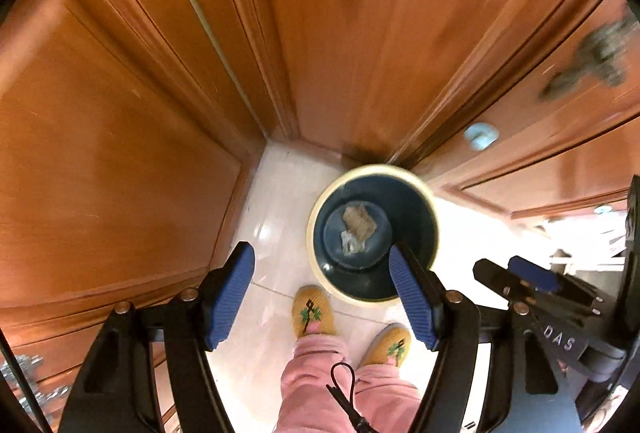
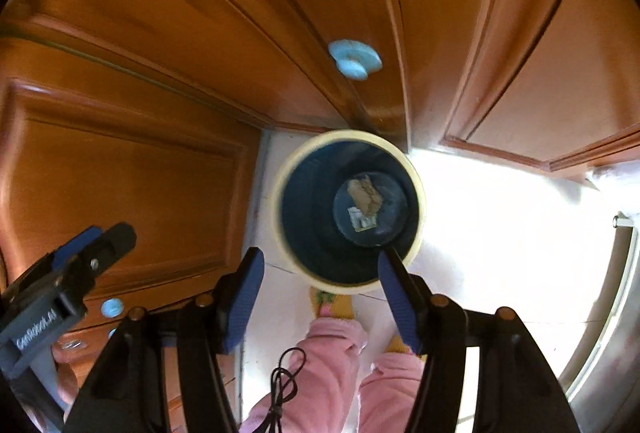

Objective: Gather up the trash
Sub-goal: 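Open both tools to drop the wrapper and scrubber into the bin, then raise both tools back up toward the counter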

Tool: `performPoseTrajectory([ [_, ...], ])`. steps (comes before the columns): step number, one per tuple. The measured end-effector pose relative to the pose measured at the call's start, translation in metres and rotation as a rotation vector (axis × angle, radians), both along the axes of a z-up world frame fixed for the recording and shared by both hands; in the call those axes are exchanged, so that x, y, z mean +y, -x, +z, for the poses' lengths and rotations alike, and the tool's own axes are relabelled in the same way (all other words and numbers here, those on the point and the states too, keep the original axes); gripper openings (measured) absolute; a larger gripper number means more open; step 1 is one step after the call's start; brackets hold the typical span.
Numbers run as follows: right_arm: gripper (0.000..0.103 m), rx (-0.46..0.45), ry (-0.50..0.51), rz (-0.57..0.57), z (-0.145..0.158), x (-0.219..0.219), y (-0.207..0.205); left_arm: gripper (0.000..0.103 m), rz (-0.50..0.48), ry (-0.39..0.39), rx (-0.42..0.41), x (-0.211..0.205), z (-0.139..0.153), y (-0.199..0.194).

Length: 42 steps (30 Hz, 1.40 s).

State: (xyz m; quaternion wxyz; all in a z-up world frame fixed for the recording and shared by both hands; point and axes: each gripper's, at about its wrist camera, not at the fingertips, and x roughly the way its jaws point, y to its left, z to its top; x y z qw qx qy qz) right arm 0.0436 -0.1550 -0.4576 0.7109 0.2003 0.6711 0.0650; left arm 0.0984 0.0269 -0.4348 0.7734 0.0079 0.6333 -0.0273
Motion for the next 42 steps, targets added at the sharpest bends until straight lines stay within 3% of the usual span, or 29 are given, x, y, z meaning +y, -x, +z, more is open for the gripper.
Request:
performPoseTrajectory([
  [9,0.060,-0.142,-0.017,0.041,0.121,-0.006,0.011,0.073,0.001,0.095,-0.104,0.001,0.116,0.022],
  [15,0.060,-0.210,-0.029,0.060,0.176,-0.015,0.021,0.073,-0.010,0.119,-0.151,0.001,0.171,0.036],
  [20,0.060,-0.266,-0.029,0.062,0.226,-0.029,0.031,0.073,0.017,0.147,-0.219,0.011,0.233,0.044],
  [27,0.060,-0.384,0.090,0.139,0.311,-0.028,0.040,0.073,0.064,0.176,-0.333,0.020,0.312,0.058],
  [31,0.060,-0.504,0.122,0.164,0.356,-0.029,0.047,0.073,0.060,0.176,-0.418,0.014,0.349,0.064],
  [37,0.060,-0.664,0.190,0.141,0.398,-0.025,0.041,0.075,0.046,0.159,-0.530,0.002,0.397,0.067],
  [42,0.060,-0.667,0.160,0.095,0.411,-0.028,0.012,0.076,0.045,0.147,-0.586,-0.003,0.427,0.058],
])
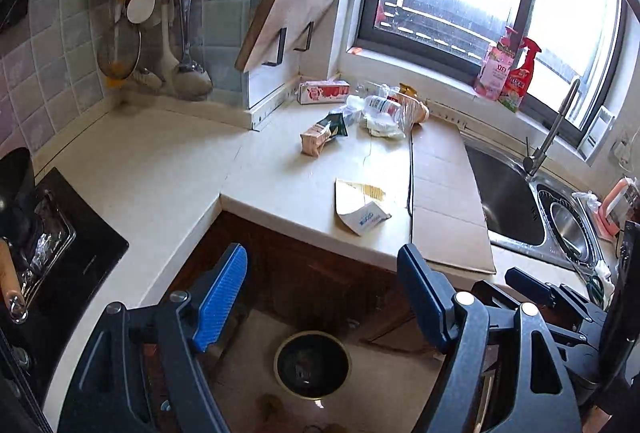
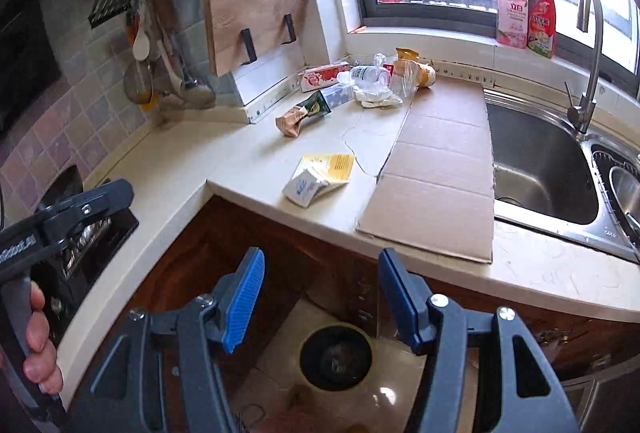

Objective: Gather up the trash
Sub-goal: 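Raise both tools back up toward the counter, then grasp the yellow-and-white paper carton with the right tool while the left tool grasps the brown milk carton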

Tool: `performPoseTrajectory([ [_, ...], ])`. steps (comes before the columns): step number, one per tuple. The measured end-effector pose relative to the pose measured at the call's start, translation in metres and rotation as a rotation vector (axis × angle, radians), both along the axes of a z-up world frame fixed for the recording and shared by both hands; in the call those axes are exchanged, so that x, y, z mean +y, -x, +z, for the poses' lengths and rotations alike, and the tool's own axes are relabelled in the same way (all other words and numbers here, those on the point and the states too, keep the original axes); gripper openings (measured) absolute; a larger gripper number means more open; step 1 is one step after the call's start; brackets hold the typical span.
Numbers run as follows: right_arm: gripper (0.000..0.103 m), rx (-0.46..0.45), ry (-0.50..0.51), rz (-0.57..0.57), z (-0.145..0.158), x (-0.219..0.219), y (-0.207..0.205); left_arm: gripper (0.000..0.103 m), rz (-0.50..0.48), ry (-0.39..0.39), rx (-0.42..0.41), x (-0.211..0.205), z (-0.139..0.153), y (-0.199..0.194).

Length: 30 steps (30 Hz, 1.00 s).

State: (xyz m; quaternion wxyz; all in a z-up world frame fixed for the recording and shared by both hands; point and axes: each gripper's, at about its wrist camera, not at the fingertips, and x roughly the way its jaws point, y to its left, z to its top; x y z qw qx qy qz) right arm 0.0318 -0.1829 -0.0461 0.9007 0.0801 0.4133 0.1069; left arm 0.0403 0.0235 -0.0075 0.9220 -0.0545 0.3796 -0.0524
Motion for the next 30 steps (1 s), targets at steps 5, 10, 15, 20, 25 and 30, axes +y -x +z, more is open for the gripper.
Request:
performPoseTrajectory([
  [5,0.060,0.006,-0.034,-0.024,0.006,-0.003,-0.026,0.078,0.003,-0.022,-0.046,0.004,0.021,-0.016],
  [10,0.060,0.036,-0.056,-0.045,0.000,-0.001,-0.049,0.080,-0.014,-0.035,-0.063,0.011,0.023,-0.046],
  [15,0.060,0.099,-0.099,-0.093,-0.017,0.001,-0.087,0.082,-0.054,-0.069,-0.056,0.013,0.005,-0.087],
  [20,0.060,0.205,-0.212,-0.143,-0.045,0.004,-0.126,0.082,-0.060,-0.065,-0.012,0.024,-0.016,-0.139],
  [25,0.060,0.275,-0.274,-0.199,-0.071,0.013,-0.154,0.082,-0.058,-0.073,0.022,0.034,-0.030,-0.191],
  [30,0.060,0.343,-0.296,-0.253,-0.094,0.018,-0.178,0.082,-0.069,-0.082,0.060,0.036,-0.048,-0.236],
])
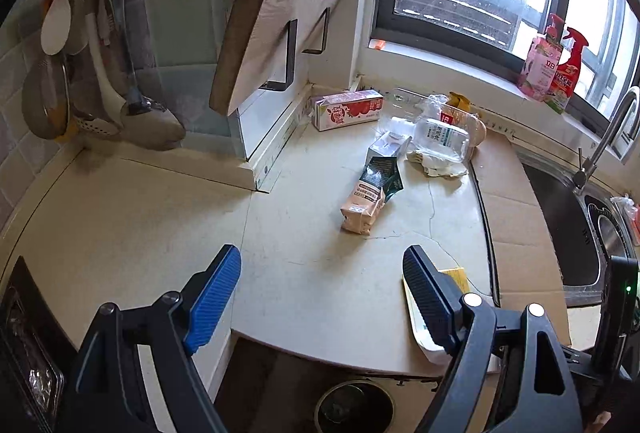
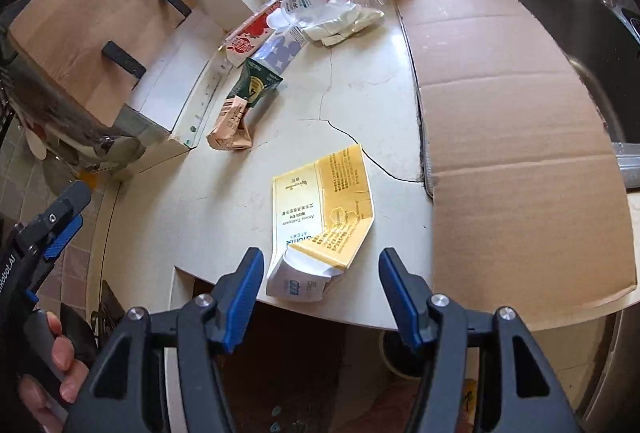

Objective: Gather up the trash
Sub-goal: 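Grasp the yellow-and-white paper carton with the right tool while the left tool grasps the brown milk carton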

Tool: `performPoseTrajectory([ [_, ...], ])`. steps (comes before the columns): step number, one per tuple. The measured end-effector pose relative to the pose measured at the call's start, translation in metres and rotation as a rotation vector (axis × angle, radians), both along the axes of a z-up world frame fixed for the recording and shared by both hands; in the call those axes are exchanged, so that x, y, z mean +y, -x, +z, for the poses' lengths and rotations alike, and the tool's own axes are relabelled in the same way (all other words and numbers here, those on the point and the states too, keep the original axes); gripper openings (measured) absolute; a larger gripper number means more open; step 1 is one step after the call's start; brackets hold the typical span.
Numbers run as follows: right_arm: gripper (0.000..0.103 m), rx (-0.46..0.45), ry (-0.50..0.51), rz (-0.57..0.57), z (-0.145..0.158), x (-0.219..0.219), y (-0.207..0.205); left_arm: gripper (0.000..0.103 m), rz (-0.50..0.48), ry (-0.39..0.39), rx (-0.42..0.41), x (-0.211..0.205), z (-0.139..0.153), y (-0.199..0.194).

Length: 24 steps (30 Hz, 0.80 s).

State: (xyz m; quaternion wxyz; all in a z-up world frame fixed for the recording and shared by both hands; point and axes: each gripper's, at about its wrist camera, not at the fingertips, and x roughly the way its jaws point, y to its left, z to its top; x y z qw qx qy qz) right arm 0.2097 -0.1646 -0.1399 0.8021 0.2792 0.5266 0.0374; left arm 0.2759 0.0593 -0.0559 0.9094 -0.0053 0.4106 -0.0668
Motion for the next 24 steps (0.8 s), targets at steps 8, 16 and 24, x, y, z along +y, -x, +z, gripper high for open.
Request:
performPoseTrajectory([
  [8,0.060,0.073,-0.087,-0.061,-0.027,0.007,-0.014,0.082,-0.078,-0.020,0.046,-0.024,-0.029,-0.048],
  [16,0.037,0.048,-0.102,-0.090,-0.026,0.001,-0.024,0.082,-0.162,-0.050,0.057,-0.049,-0.045,-0.083],
  [24,0.034,-0.015,-0.021,-0.127,-0.010,-0.006,-0.031,0.082,-0.238,-0.098,0.108,-0.068,-0.071,-0.121],
])
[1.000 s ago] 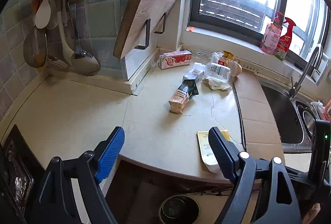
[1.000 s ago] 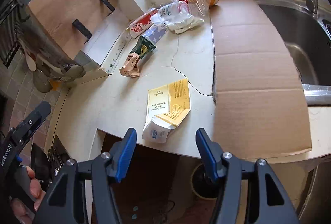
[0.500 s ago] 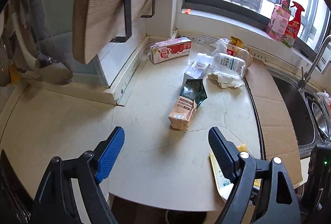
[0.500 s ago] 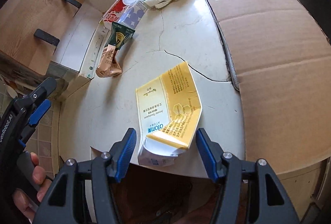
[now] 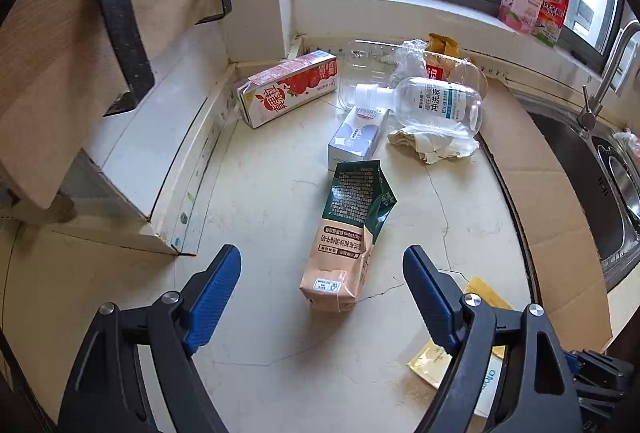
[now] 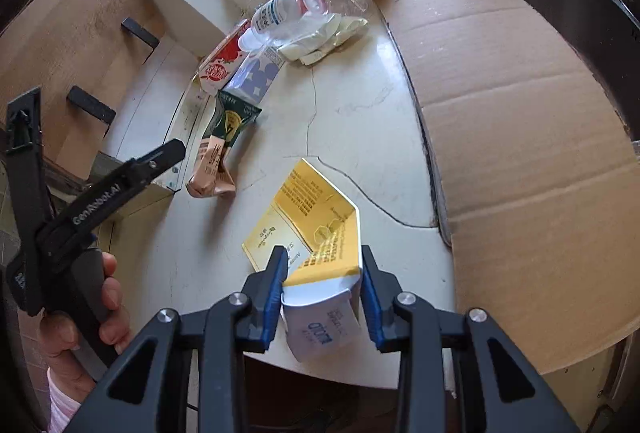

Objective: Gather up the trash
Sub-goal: 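Grasp the yellow-and-white paper carton with the right tool while the left tool grasps the brown milk carton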

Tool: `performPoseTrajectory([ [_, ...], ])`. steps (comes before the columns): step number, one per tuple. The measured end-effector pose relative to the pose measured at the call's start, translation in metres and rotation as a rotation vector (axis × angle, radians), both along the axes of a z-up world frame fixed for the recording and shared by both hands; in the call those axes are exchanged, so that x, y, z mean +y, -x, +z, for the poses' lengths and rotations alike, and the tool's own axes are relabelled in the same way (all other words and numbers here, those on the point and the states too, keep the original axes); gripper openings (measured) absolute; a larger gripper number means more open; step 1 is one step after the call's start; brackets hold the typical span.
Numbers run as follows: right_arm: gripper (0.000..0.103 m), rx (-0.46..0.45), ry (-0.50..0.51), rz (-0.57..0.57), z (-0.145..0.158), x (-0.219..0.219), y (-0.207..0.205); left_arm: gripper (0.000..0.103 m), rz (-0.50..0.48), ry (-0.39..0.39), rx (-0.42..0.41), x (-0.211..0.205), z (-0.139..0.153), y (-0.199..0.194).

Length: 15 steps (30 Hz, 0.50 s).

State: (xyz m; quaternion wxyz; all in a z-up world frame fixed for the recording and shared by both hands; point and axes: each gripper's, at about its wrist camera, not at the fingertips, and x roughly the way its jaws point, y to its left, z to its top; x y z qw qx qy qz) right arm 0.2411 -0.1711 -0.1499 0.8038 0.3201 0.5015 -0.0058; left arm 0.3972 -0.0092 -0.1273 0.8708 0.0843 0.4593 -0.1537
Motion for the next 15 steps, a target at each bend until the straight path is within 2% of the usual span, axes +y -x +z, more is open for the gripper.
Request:
performPoseTrajectory([
  [11,0.034,-0.024,0.051,-0.100,0.017,-0.024,0.000,0.080,-0.012,0.036,0.150,-0.018,-0.038,-0.048],
  [12,0.034,-0.025,0.053,-0.102,0.018,-0.024,0.001,0.074,-0.018,0.045,0.164,-0.019,-0.040,-0.050],
  [14,0.034,-0.026,0.050,-0.105,0.019,-0.023,0.003,0.039,-0.030,0.048,0.199,-0.021,-0.046,-0.050],
  [15,0.034,-0.027,0.050,-0.105,0.019,-0.022,0.005,0.040,-0.027,0.046,0.201,-0.021,-0.048,-0.050],
])
